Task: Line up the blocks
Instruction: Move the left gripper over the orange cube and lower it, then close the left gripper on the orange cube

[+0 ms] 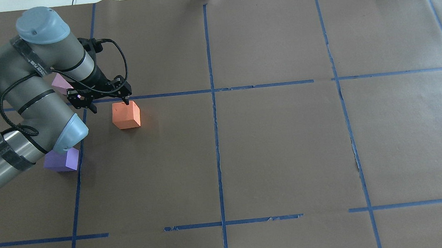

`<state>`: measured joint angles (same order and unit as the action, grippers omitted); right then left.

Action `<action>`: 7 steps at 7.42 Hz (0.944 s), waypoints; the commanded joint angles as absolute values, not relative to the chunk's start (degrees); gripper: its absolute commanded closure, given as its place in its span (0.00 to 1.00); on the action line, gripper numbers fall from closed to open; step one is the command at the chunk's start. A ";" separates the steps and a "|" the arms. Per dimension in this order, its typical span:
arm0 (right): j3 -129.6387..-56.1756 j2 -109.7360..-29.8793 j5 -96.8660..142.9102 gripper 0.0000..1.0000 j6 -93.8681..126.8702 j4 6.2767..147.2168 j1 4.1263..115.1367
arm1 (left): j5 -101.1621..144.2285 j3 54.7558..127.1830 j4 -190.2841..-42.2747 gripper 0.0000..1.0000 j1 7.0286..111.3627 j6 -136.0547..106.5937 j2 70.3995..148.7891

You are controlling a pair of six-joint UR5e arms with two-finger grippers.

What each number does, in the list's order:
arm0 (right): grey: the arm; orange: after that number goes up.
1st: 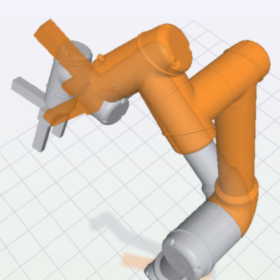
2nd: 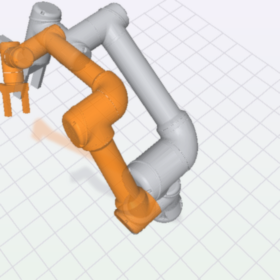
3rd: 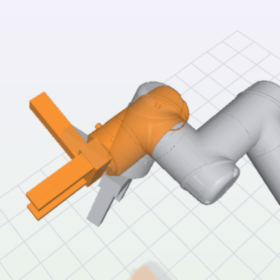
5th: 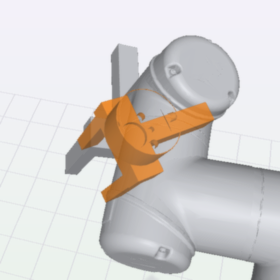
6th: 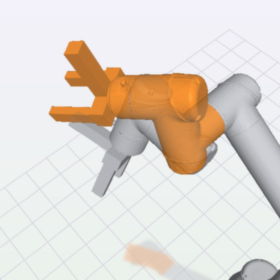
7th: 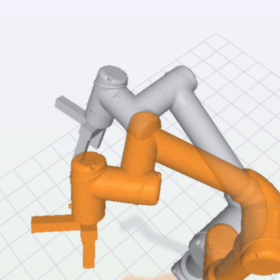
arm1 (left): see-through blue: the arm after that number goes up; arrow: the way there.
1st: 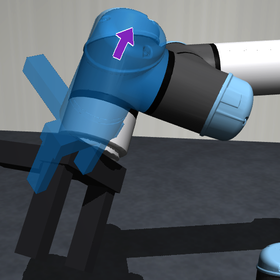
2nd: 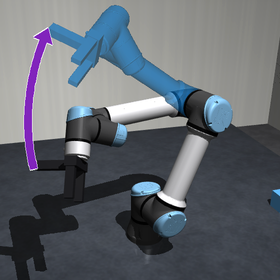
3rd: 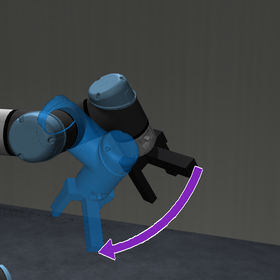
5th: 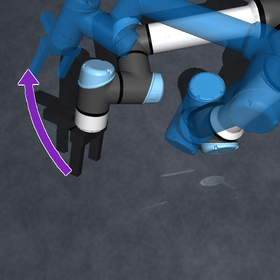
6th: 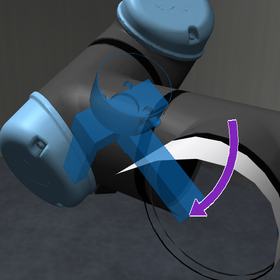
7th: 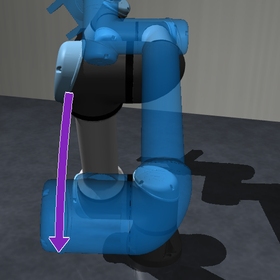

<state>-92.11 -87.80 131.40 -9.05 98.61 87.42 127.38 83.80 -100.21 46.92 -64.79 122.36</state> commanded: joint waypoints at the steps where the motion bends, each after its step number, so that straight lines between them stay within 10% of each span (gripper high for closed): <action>1: -92.11 -87.80 131.40 0.00 -9.05 98.61 87.36 | 127.18 81.75 -100.72 0.00 46.15 -65.21 123.13; 6: -92.11 -87.80 131.40 0.00 -9.05 98.61 87.45 | 126.30 81.65 -101.60 0.02 45.26 -65.30 123.22; 7: -92.11 -87.80 131.40 0.00 -9.05 98.61 87.45 | 126.21 81.65 -102.04 0.16 45.00 -65.39 123.14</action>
<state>-92.11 -87.80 131.40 -9.05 98.61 87.45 126.28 81.65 -101.69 45.20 -65.33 123.21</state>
